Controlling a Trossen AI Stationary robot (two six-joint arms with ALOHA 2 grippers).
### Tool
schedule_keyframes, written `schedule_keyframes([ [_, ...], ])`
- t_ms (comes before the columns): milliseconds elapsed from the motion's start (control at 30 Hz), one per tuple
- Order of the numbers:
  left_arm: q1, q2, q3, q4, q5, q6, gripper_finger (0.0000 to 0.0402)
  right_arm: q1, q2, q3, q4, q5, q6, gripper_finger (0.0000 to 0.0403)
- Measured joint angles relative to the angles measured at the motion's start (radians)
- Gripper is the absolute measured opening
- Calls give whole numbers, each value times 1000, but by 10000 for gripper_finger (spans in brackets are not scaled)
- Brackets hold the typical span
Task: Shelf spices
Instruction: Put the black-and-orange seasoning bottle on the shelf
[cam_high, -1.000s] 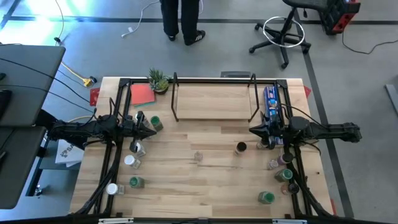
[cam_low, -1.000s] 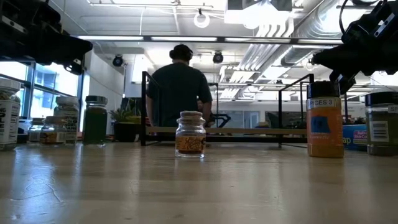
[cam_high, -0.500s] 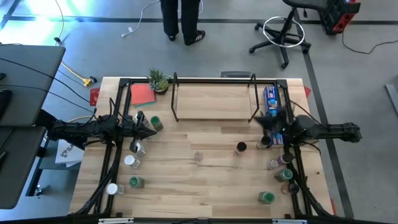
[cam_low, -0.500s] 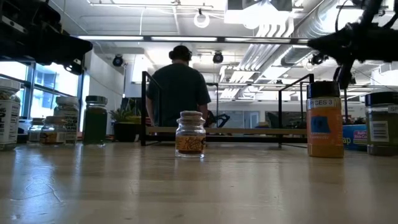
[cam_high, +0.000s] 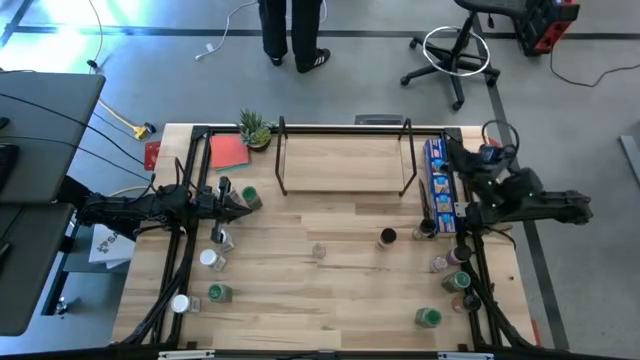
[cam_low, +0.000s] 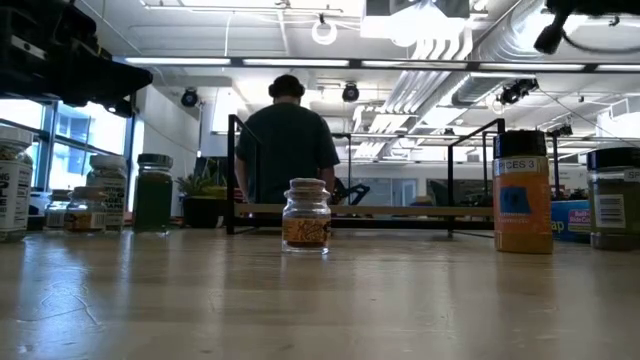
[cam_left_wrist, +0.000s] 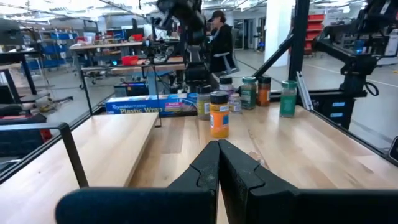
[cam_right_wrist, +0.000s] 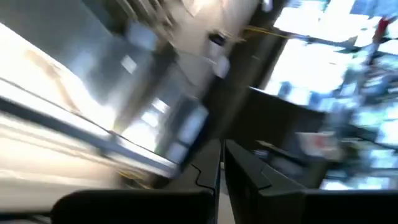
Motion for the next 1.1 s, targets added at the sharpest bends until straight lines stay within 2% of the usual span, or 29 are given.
schedule_keyframes([
  [67, 0, 0, 0, 0, 0, -4, 1, 0, 68, 90, -140, 24, -44, 16],
  [167, 0, 0, 0, 0, -5, -4, 1, -4, 187, 210, -287, 40, -5, 16],
  [300, 0, 0, 0, 8, -37, -8, 1, -13, 342, 354, -294, -124, -116, 16],
  [400, 0, 0, 0, 11, -45, -68, 1, -34, 442, 476, -344, -265, -198, 17],
  [533, 0, 0, 0, 14, -73, -180, 1, -79, 548, 681, -662, -415, -272, 31],
  [600, 0, 0, 0, 16, -89, -244, 1, -95, 604, 789, -838, -467, -309, 47],
  [767, 0, 0, 0, 22, -123, -343, 1, -105, 750, 1036, -1184, -487, -417, 107],
  [967, 0, 0, 0, 22, -123, -344, 1, -99, 948, 1279, -1548, -537, -396, 196],
  [1100, 0, 0, 0, 21, -117, -293, 1, -41, 1077, 1350, -1810, -540, -404, 234],
])
